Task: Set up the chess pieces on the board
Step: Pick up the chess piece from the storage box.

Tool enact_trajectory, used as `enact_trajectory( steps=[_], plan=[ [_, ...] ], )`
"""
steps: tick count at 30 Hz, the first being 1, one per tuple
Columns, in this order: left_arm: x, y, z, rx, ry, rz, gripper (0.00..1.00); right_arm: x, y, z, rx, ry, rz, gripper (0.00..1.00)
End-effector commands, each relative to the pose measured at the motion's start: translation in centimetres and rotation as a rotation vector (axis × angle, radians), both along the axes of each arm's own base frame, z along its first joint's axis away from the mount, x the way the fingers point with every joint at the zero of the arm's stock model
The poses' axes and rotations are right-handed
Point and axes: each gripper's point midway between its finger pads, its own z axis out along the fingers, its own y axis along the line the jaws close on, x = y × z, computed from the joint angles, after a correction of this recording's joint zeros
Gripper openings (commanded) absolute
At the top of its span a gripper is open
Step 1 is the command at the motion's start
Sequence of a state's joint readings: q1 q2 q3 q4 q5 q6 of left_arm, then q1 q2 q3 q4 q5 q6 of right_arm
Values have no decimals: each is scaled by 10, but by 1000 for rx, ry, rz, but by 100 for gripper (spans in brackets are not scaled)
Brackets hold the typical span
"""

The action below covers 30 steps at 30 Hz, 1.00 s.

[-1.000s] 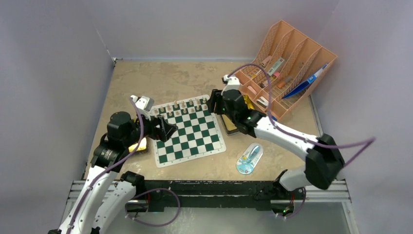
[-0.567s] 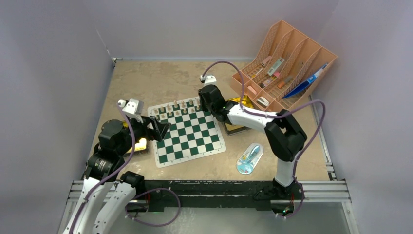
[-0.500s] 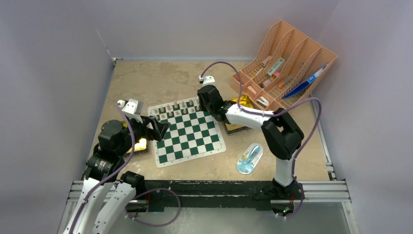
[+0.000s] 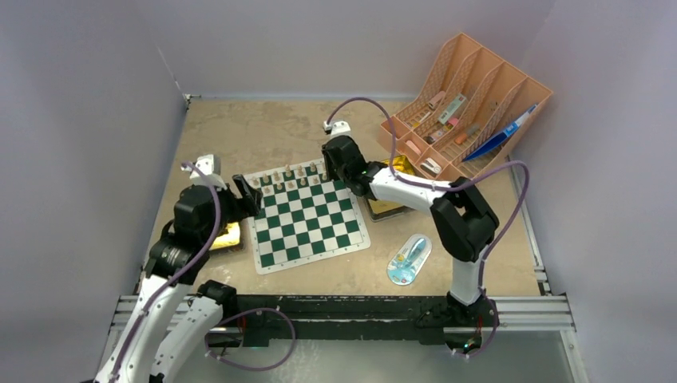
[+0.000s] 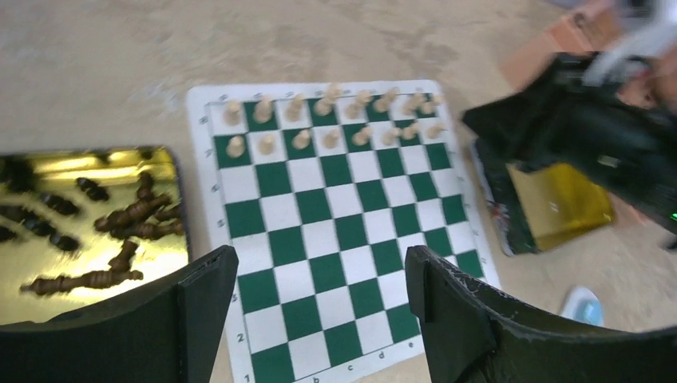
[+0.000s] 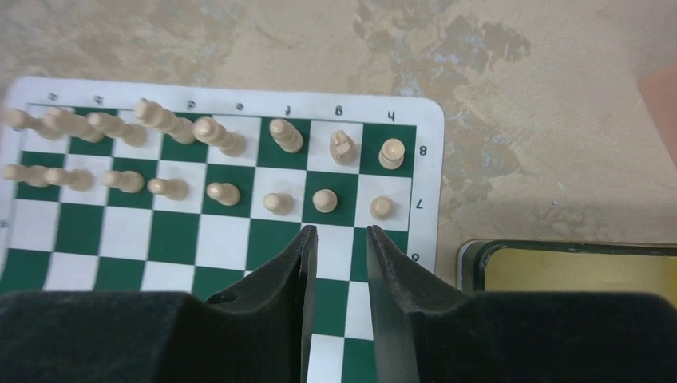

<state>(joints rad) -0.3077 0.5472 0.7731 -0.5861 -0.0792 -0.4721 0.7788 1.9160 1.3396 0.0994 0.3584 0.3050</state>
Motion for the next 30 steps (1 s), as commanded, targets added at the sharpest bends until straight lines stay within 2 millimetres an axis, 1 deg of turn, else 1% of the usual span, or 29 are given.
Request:
enact_trajectory(
  steps=[1, 4, 7, 8, 9, 11, 13, 14, 17, 21, 24, 26, 30],
  plan=[
    [19, 38, -17, 7, 130, 311, 74, -4, 7, 83, 131, -123, 39, 32],
    [33, 48, -35, 63, 244, 412, 68, -16, 9, 102, 194, -137, 80, 32],
    [52, 63, -53, 107, 325, 511, 66, -33, 13, 117, 277, -136, 146, 33],
    [58, 70, -62, 110, 357, 538, 66, -40, 16, 121, 304, -133, 179, 33],
    [64, 81, -71, 97, 392, 573, 66, -46, 17, 126, 329, -137, 198, 33],
    [72, 95, -92, 39, 471, 588, 64, -54, 18, 134, 358, -142, 229, 33],
    [78, 109, -109, -13, 524, 603, 62, -59, 17, 140, 371, -149, 244, 33],
    [79, 116, -114, -24, 536, 615, 62, -60, 15, 143, 376, -154, 245, 33],
    [84, 136, -118, -16, 543, 668, 59, -64, 11, 151, 390, -175, 248, 33],
    [85, 156, -121, 4, 549, 729, 51, -70, 8, 163, 420, -201, 260, 33],
    [87, 161, -127, -5, 561, 731, 47, -75, 8, 169, 443, -211, 276, 33],
    [89, 163, -130, -15, 558, 726, 42, -77, 7, 171, 449, -218, 278, 33],
    [99, 162, -134, -25, 547, 682, 34, -78, 5, 175, 456, -227, 278, 33]
  ],
)
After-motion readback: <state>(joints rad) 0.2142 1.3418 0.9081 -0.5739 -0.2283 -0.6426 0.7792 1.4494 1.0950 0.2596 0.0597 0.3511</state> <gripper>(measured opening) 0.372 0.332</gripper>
